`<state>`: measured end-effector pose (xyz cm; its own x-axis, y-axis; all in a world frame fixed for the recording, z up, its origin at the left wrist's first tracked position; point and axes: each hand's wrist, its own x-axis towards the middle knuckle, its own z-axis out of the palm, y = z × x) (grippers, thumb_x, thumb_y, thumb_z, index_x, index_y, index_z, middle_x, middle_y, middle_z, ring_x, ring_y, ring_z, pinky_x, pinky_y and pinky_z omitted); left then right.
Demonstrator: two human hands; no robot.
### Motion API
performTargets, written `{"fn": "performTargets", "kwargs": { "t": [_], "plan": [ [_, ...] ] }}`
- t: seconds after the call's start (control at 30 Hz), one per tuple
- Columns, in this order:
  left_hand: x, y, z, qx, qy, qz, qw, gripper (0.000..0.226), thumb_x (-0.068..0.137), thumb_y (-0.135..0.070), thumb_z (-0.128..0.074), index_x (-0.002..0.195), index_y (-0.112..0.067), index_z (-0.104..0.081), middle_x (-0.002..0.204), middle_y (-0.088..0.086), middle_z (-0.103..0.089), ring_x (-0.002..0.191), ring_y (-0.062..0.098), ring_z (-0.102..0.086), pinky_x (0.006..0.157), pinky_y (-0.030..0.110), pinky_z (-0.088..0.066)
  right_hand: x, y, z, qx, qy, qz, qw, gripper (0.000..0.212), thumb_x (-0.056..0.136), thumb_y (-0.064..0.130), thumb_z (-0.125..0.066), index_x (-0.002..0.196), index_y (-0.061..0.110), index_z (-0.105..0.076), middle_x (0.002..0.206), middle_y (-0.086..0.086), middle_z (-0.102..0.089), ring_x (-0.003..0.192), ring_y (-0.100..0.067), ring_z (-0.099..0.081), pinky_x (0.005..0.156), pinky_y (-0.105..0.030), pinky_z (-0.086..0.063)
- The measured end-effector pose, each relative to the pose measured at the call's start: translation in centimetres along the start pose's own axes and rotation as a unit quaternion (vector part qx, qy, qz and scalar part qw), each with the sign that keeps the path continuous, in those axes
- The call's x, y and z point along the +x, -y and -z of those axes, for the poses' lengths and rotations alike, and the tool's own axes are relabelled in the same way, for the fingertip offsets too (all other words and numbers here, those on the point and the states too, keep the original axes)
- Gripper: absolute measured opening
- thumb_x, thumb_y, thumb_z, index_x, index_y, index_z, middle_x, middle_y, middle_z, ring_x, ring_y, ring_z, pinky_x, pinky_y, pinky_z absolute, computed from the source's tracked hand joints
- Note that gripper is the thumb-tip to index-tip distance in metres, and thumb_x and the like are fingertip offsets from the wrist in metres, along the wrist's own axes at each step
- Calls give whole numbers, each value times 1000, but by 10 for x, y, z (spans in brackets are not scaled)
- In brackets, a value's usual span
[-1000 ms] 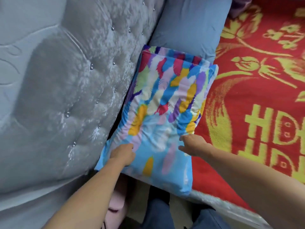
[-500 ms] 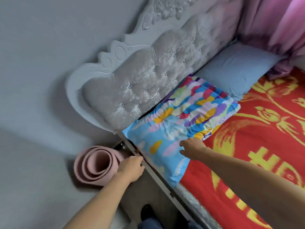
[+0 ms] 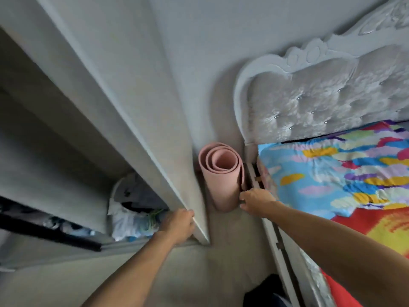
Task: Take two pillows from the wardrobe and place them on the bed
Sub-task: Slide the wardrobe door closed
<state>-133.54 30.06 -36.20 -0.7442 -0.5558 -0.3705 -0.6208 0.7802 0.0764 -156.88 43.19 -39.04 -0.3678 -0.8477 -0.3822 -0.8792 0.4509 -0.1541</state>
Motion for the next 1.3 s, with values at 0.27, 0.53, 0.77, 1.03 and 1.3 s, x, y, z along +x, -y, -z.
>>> {"fn": "performTargets", "kwargs": {
  "t": [0.27, 0.53, 0.77, 1.03, 1.3],
  "plan": [
    [-212, 152, -43, -27, -20, 179, 983, 31, 89, -34, -50, 117, -22, -57, 119, 6, -64, 112, 26, -59, 89, 36, -48, -29, 223, -14, -86, -8, 186, 979, 34, 90, 39, -49, 119, 25, -59, 119, -8, -64, 107, -29, -62, 84, -35, -49],
    [-307, 263, -51, -79, -64, 307, 946, 37, 90, -39, -50, 125, -28, -54, 121, 2, -65, 114, 20, -59, 91, 29, -46, -12, 388, -8, -148, -18, 289, 946, 33, 91, 42, -44, 113, 25, -60, 116, -5, -66, 106, -28, -61, 82, -36, -48],
    [-309, 373, -37, -112, -79, 352, 926, 38, 91, -40, -49, 127, -28, -52, 118, -1, -65, 114, 17, -57, 93, 29, -44, 73, 491, -1, -187, 11, 336, 923, 32, 91, 38, -42, 118, 25, -54, 124, -7, -61, 111, -28, -57, 87, -38, -45],
    [-285, 532, 48, -124, -128, 399, 899, 35, 93, -38, -49, 125, -25, -55, 117, 2, -66, 112, 21, -58, 95, 34, -48, 180, 634, 50, -189, -20, 390, 901, 32, 92, 35, -47, 118, 20, -58, 124, -9, -61, 114, -29, -57, 92, -38, -45],
    [-280, 654, 159, -126, -284, 369, 876, 31, 93, -36, -53, 119, -21, -60, 101, 4, -71, 99, 24, -63, 85, 35, -51, 206, 776, 106, -276, -218, 526, 775, 19, 83, 29, -56, 90, 16, -66, 92, -7, -67, 93, -29, -59, 88, -36, -44]
  ]
}}
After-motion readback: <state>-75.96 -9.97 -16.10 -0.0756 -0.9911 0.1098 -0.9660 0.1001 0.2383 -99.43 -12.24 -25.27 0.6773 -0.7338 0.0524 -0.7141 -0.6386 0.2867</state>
